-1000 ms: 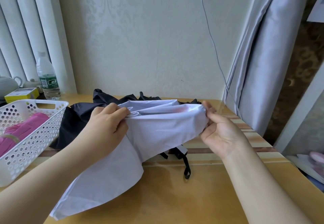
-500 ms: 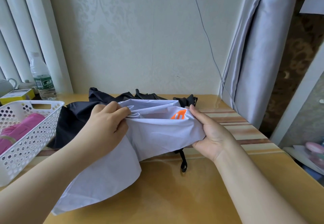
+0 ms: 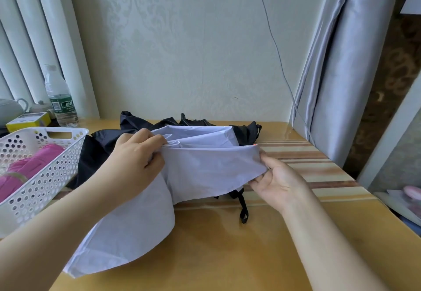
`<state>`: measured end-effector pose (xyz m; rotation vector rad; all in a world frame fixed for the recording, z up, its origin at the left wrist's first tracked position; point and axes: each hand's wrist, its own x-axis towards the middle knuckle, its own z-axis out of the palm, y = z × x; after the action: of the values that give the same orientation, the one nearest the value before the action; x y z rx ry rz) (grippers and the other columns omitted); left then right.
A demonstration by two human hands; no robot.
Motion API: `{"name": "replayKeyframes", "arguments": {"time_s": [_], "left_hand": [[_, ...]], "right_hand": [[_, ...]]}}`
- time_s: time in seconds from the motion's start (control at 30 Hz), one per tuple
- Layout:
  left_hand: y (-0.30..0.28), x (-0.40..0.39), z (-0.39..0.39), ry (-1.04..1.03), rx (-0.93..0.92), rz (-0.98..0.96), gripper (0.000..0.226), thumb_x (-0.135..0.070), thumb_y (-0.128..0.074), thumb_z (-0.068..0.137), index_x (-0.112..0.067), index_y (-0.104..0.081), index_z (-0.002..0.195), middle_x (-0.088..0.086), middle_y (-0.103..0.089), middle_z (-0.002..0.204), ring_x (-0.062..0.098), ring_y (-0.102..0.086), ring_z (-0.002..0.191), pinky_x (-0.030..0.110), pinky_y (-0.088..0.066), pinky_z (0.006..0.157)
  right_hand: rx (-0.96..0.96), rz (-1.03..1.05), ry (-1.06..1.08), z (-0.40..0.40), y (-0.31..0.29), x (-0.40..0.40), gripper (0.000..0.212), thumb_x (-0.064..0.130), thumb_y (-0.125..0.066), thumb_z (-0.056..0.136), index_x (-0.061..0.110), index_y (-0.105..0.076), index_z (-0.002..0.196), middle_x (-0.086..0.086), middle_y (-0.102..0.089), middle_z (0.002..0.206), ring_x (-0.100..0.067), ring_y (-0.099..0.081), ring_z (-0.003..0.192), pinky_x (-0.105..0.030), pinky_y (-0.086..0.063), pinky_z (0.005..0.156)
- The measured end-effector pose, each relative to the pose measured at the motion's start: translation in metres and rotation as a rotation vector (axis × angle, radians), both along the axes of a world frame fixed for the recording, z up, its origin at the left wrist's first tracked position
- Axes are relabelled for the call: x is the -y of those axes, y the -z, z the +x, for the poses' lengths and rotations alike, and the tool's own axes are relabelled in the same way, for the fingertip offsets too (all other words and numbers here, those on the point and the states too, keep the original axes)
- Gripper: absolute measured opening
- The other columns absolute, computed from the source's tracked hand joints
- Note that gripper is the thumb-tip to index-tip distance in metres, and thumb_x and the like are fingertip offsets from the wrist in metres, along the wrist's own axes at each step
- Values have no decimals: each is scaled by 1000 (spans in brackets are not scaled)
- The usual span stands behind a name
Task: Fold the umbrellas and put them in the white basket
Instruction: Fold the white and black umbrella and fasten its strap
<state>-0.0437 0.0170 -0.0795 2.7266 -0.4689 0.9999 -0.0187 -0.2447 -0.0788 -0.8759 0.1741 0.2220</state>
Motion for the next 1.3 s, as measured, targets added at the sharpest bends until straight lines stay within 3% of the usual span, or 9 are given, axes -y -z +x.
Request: {"name": "replayKeyframes", "arguments": {"time_s": [0.13, 0.23, 0.33, 0.53, 0.67, 0.83, 0.93, 1.13, 1.3], "left_hand": [[0, 1, 3, 2, -4, -1, 34, -23, -33, 80, -6, -62, 84, 7, -51, 76, 30, -46, 60, 35, -31, 72], [-1, 3, 4, 5, 8, -4, 32, -21, -32, 79, -6, -61, 81, 7, -51, 75, 30, -45, 59, 36, -32, 70], [-2, 6, 5, 15, 23, 8, 30, -21, -33, 79, -7, -60, 79, 6, -51, 75, 31, -45, 58, 37, -34, 68], [-1, 6, 2, 7, -6, 17, 32, -22, -32, 80, -8, -60, 80, 5, -52, 77, 32, -48, 62, 36, -34, 72], [-5, 4, 1, 36, -4, 16, 29, -23, -32, 80, -8, -56, 75, 1, -46, 73, 32, -46, 60, 37, -35, 69], [-5, -1, -3, 4, -31, -57, 32, -27, -30, 77, -7, -55, 73, 1, -42, 70, 30, -41, 60, 36, -30, 69], [-7, -1, -2, 34, -53, -78, 24, -32, -27, 75, -16, -45, 74, -11, -31, 69, 29, -37, 64, 33, -25, 71], [-4, 1, -1, -10, -65, -90, 44, -32, -26, 76, -2, -58, 80, 1, -40, 74, 28, -37, 64, 29, -20, 70], [-5, 3, 3, -28, -85, -79, 37, -31, -24, 77, -5, -50, 73, 2, -41, 73, 28, -38, 64, 31, -24, 70]], "right_hand": [[5, -514, 157, 5, -8, 14, 8, 32, -66, 89, 26, -61, 90, 5, -60, 90, -13, -54, 80, -29, -42, 78], [545, -888, 336, 0, -22, 23, 20, 30, -72, 85, 37, -58, 97, 9, -51, 101, -4, -51, 87, -19, -42, 78], [979, -1211, -10, -7, -40, 15, 24, 28, -76, 81, 43, -62, 93, 14, -49, 109, 1, -49, 104, -7, -36, 89], [736, -1798, -454, 9, -44, 3, 18, 34, -68, 87, 19, -64, 78, 4, -49, 121, -13, -43, 112, -23, -32, 84], [832, -1794, -315, 5, -54, 15, 25, 28, -69, 88, 11, -61, 71, -3, -52, 68, -9, -40, 59, -16, -32, 52], [905, -1401, -98, 6, -50, 24, 23, 18, -72, 84, 22, -51, 78, 2, -32, 52, -9, -26, 46, -16, -22, 43], [860, -1352, -97, 13, -54, 31, 18, 16, -68, 88, 30, -55, 86, 7, -42, 46, -6, -31, 43, -11, -28, 42], [743, -1314, -68, 18, -43, 36, 24, 7, -70, 85, 21, -53, 76, 3, -67, 63, -10, -48, 55, -29, -39, 62], [867, -1619, 7, -8, -50, 16, 38, 28, -77, 77, 33, -52, 105, 18, -60, 97, 0, -53, 88, -7, -36, 67]]}}
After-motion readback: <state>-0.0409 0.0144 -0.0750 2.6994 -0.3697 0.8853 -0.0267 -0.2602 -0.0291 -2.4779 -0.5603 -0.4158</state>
